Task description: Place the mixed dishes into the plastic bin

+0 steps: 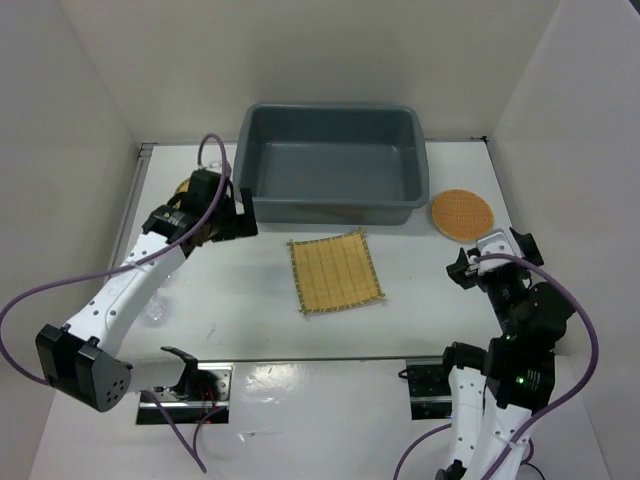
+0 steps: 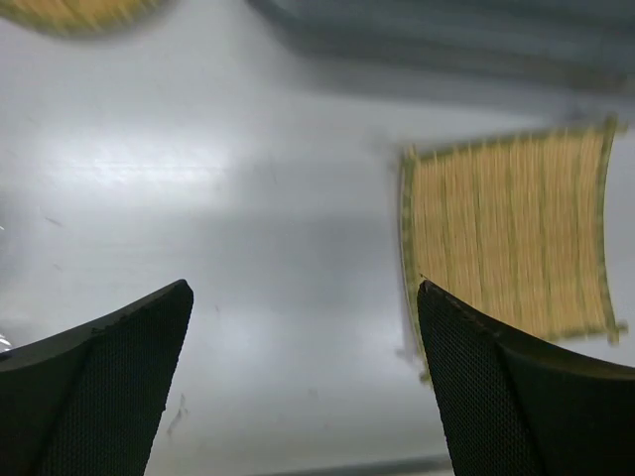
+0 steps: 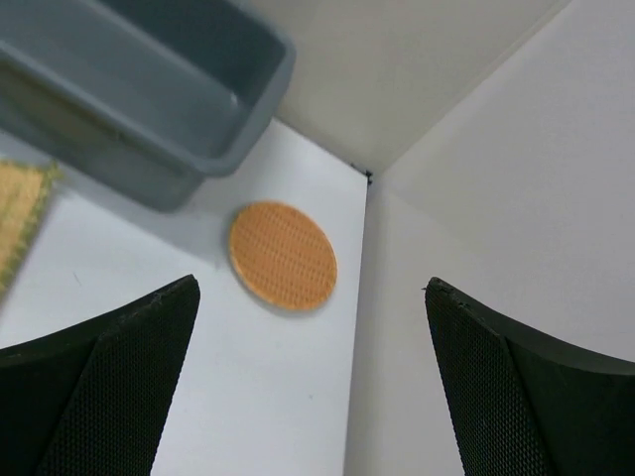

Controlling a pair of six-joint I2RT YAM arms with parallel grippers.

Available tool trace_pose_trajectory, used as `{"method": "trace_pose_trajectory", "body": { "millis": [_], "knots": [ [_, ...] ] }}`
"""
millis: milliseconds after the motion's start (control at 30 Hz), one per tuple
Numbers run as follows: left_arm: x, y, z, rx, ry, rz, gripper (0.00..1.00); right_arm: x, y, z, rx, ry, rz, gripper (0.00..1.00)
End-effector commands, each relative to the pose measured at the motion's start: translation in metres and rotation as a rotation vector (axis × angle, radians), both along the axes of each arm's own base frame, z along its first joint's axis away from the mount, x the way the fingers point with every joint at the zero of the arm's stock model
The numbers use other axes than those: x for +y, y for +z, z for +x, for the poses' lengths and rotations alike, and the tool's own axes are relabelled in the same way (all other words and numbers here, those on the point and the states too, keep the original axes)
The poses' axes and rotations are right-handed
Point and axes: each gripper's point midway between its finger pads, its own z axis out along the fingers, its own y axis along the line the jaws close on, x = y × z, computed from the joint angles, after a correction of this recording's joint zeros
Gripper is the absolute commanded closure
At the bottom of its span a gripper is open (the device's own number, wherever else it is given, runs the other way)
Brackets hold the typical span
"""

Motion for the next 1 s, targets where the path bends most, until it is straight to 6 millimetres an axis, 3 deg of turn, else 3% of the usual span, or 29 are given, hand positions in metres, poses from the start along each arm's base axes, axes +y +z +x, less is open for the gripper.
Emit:
{"method": "trace_pose_trajectory", "body": {
  "millis": [0,100,300,700,833,967],
  "knots": [
    [-0.052,-0.002,-0.025,0.036,-0.116,-0.280,0.00,-0.008,-0.014,-0.002,0.048,-0.011,-0.185,0.01],
    [-0.075,-0.018,-0.032,0.076,-0.140,-0.341,0.00,-0.008,-0.020,-0.010,0.069,-0.018,-0.188,0.01],
    [-0.075,-0.029,-0.036,0.079,-0.122,-0.317,0.00,0.008,-0.017,-0.026,-0.016,0.036,-0.224,0.01],
    [-0.062,0.010,-0.026,-0.073,-0.125,-0.241,0.00,0.038,0.004,-0.054,-0.147,0.116,0.059,0.01],
    [-0.072,-0.006,-0.028,-0.029,-0.163,-0.259,0.00,0.043,0.013,-0.063,-0.204,0.135,0.211,0.01],
    [-0.087,-0.021,-0.034,0.028,-0.202,-0.291,0.00,0.037,0.011,-0.058,-0.221,0.108,0.350,0.01]
  ]
}}
